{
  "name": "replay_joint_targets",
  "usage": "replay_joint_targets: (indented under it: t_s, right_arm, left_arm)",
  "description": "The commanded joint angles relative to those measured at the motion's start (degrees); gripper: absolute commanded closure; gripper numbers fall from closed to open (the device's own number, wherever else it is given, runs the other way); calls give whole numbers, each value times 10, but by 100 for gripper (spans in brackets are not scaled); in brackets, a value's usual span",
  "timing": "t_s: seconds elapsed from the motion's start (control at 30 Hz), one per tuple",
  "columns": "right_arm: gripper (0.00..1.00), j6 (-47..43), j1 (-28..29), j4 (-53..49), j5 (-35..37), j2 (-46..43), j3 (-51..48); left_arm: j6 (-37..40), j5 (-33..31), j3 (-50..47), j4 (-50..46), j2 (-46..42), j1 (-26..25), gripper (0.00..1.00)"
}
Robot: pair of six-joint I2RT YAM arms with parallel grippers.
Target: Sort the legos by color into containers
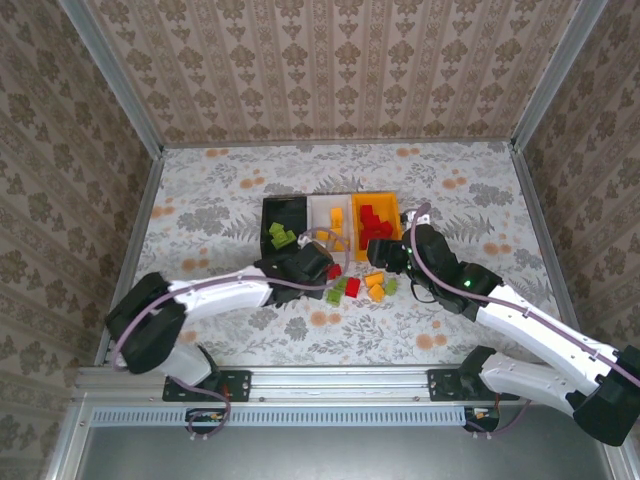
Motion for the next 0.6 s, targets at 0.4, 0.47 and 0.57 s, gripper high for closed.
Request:
replay_joint_targets:
  t_s: [0.4, 0.47, 0.57]
  right_arm:
    - [27, 22, -6, -35, 9, -8, -15]
    - [27, 27, -5, -42, 4, -12, -19]
    - [26, 33, -5, -45, -6, -20, -30]
  left_arm:
    - [88, -34, 103, -31, -10, 196, 60]
    - [91, -24, 122, -28, 18, 212, 59]
    - [96, -12, 147, -25, 48, 223, 50]
